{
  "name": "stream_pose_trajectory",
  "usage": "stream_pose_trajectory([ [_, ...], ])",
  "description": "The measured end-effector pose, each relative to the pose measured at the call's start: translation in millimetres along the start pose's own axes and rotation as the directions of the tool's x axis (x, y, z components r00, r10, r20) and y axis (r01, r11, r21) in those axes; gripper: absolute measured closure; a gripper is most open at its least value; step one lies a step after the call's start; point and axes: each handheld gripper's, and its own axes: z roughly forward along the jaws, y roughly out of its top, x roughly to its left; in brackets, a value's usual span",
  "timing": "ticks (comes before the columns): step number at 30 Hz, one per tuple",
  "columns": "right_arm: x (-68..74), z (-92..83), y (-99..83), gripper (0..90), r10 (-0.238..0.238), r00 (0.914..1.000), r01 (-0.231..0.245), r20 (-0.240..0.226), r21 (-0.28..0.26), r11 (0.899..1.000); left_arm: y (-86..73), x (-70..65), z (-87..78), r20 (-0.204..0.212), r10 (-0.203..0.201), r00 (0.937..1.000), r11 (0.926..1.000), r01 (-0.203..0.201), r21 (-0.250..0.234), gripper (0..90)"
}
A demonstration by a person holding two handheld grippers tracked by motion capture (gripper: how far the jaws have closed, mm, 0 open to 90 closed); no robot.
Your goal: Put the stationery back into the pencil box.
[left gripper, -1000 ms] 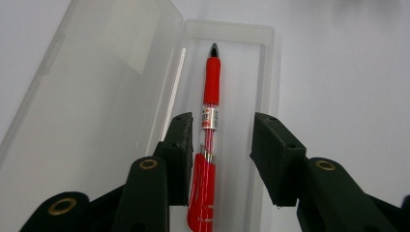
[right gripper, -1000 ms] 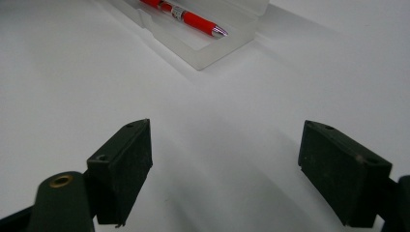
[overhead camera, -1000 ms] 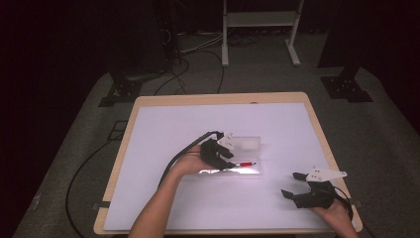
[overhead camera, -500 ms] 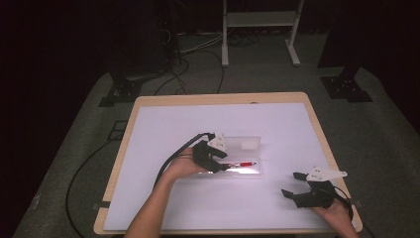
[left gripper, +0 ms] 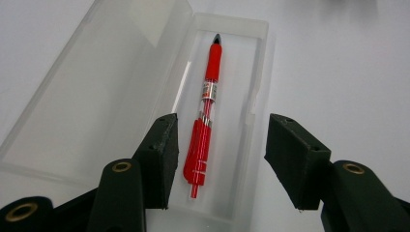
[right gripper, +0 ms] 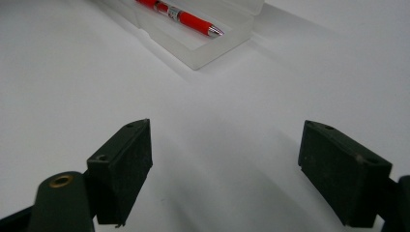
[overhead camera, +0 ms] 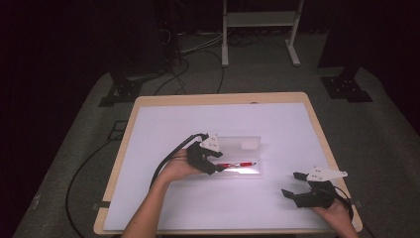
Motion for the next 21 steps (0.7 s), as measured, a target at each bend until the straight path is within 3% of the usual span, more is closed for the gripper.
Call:
stream_pose_trajectory([
  [21, 0.7, 1.9, -0.3, 18.9, -0.003, 1.0000, 0.003, -0.001, 0.009, 1.000, -18.3, -3.2, -15.0, -0.018, -0.042, 0.9989, 0.9990, 0.042, -0.014, 32.8],
])
